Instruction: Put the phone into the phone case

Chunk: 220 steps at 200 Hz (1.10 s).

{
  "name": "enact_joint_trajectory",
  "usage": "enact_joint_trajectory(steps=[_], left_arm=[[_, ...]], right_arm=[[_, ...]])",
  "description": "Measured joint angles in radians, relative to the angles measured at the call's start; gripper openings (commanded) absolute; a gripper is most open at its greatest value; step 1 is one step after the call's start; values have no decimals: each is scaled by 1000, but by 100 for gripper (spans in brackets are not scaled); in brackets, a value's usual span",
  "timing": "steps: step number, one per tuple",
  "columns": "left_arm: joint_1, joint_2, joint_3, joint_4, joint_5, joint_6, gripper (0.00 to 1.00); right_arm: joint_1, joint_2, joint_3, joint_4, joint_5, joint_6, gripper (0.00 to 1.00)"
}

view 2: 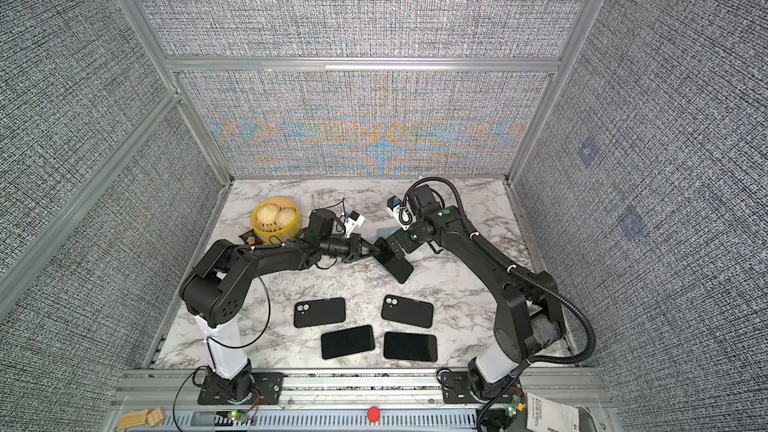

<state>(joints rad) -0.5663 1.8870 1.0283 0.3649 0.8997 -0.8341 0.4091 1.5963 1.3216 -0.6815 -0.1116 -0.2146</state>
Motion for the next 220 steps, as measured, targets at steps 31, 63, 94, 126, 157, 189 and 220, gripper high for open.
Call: enact_joint_trajectory(steps=[31,63,94,126,157,189,220], left_arm=[[1,-15,0,1,0,0,1],[3,-15,6,1,13,-13,0],[5,-16,33,27,43,-38,0],[14,-18,40,73,64,-85,0],[28,21,31,238,95,-206,0],[40,87,28,412,124,-336,0],[45,137,35,568,137,-439,0]], right_arm=[[-42,2,20,-1,-11,80,95],[-50,-35,-23,8,-85,174,85],[-64,-171,-175,80,-232,296,82],[-117,-332,-382,223,-367,442,80],[-199,-455,-565,407,-488,601,77],[-255,-529,-798,731,-583,818,74],[-296,-544,-903,991,-624,954,68]])
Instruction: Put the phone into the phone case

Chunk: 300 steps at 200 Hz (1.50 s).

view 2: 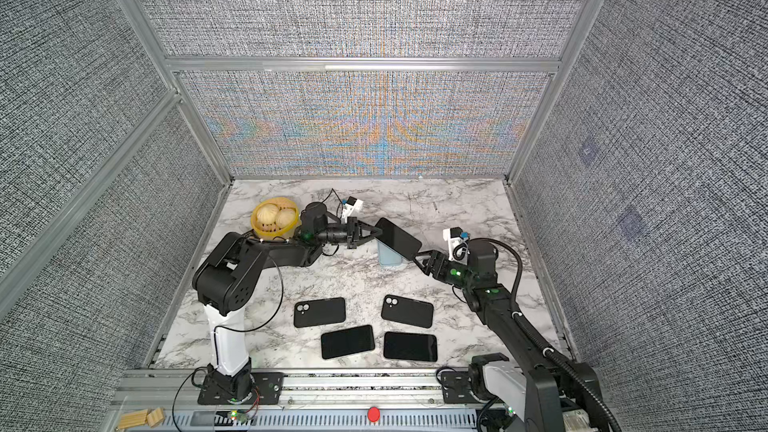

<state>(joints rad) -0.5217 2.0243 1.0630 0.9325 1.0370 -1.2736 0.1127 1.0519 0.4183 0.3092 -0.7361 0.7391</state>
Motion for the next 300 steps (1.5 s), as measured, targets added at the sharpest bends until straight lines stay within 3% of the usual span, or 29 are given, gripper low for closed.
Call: enact_joint_trajectory(steps=[50,116,235,243,280,300], left_arm=[[0,20,-10,115,13,-81,0],[1,27,-15,210,13,-149,0],[-1,42,-23,295,29,-175,0],[-1,42,-23,300,29,-174,4],[1,10,-45,264,12,-145,43],[2,-23,-51,202,1,-74,53]], right_arm=[[-14,125,-61,377,-37,152,58],[-21,494,-53,911,-129,413,37],[-26,496,-50,1049,-154,509,9],[-26,492,-50,1049,-154,515,7],[-35,479,-50,1046,-162,529,0],[-58,469,-50,1024,-166,530,0]])
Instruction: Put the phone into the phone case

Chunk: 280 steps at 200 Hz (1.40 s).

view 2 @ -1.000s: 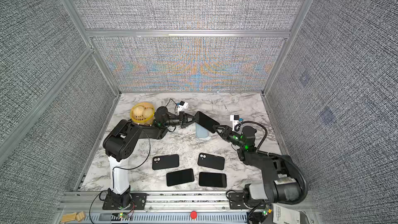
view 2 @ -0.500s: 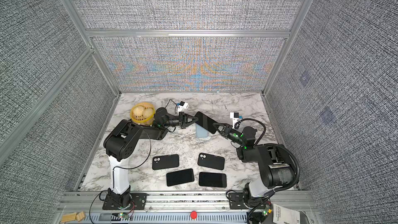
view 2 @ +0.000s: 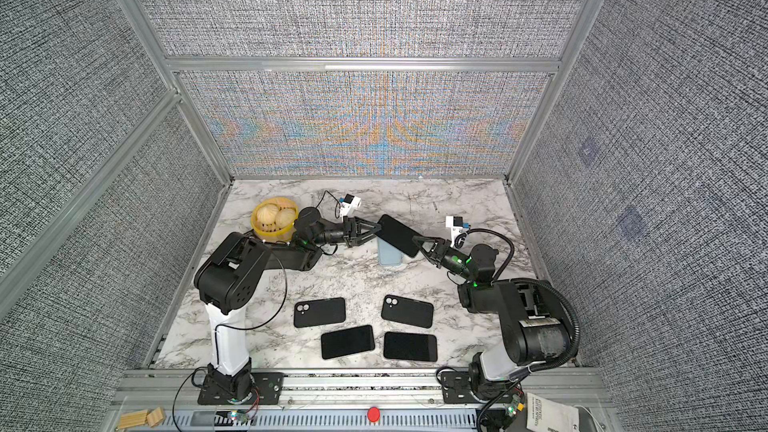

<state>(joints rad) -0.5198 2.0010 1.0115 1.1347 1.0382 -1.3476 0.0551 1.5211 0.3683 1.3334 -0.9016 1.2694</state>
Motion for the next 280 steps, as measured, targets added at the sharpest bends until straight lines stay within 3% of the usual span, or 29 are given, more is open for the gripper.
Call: enact_joint_trajectory(steps=[30,57,95,120,144,202,280], left_arm=[[20,-41,78,-301,-18,187,64],[31,-50,332,-820,-119,541,66],[27,151,713,-1423,-307,959,67],[0,288,905,-1668,-434,1139,67],[-34,362,1014,-1756,-525,1255,67],[-95,523,1194,-1773,-671,1450,58],[-102,586,1280,-1809,-740,1550,43]], right_arm=[[-46,-63,0,-106,-19,-22,0],[-82,-143,0,-263,-21,-96,0],[-132,-183,-3,-416,-27,-161,0],[-163,-204,-18,-472,-55,-177,0],[-174,-224,-27,-518,-82,-189,0],[-185,-264,-35,-620,-132,-245,0],[-203,-303,-35,-754,-152,-334,0]])
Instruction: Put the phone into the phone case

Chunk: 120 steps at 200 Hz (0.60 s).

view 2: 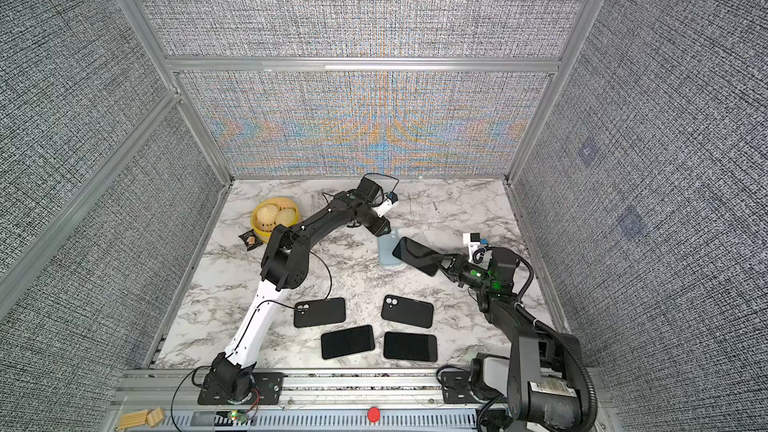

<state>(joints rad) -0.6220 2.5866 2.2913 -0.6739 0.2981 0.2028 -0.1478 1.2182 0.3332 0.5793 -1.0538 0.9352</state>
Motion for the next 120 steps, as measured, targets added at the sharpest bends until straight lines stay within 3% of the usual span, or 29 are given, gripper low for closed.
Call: enact_joint_trajectory(steps=[80,120], left_arm=[[-23,53,80,-72,-66,34,14],[-23,38,54,-70,-89,35,7]], right_arm=[[-1,20,0,-4,0,-1,0],[-1,19,10,-8,1,-2,0]])
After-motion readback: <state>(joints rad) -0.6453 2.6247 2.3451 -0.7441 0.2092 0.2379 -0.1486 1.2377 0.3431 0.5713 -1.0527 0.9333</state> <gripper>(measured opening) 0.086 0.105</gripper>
